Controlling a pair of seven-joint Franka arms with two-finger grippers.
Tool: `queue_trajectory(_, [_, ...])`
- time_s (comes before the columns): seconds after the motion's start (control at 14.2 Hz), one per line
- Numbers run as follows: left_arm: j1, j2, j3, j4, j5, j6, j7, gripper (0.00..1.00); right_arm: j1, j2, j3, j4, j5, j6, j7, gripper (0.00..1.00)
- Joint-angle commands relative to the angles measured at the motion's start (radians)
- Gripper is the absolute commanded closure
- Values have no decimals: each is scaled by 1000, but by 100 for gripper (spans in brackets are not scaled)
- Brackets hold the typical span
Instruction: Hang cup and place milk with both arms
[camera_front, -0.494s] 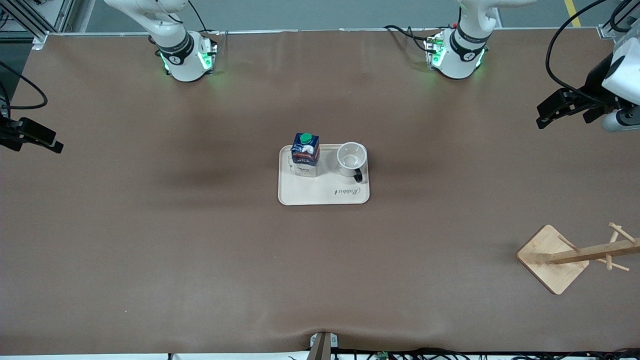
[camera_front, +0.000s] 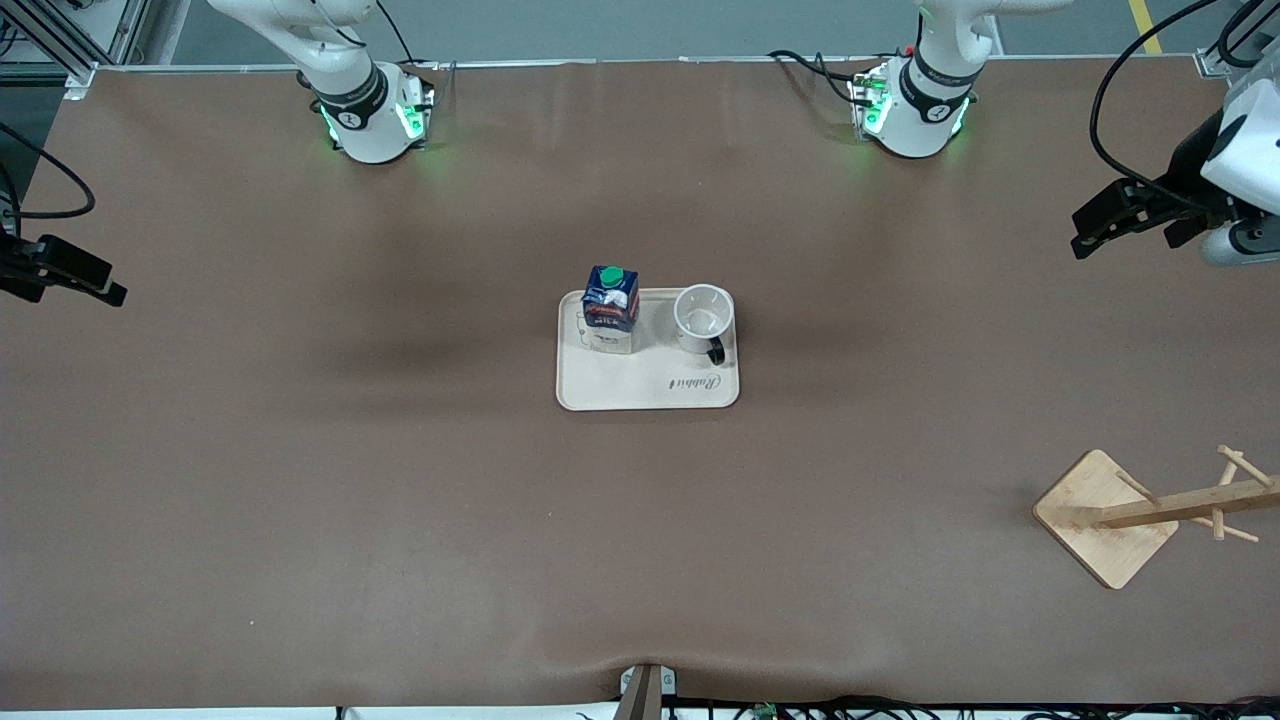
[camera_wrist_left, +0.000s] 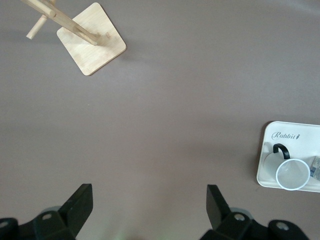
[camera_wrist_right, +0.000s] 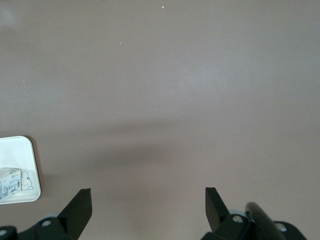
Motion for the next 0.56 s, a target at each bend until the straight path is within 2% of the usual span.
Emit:
queue_trajectory(0.0, [7, 9, -6, 17, 0, -16, 25, 0, -25, -9, 16, 3, 14, -9, -5, 0])
queue_trajectory(0.49, [10, 32, 0, 17, -15, -16, 26, 0, -25, -9, 16, 3, 14, -9, -5, 0])
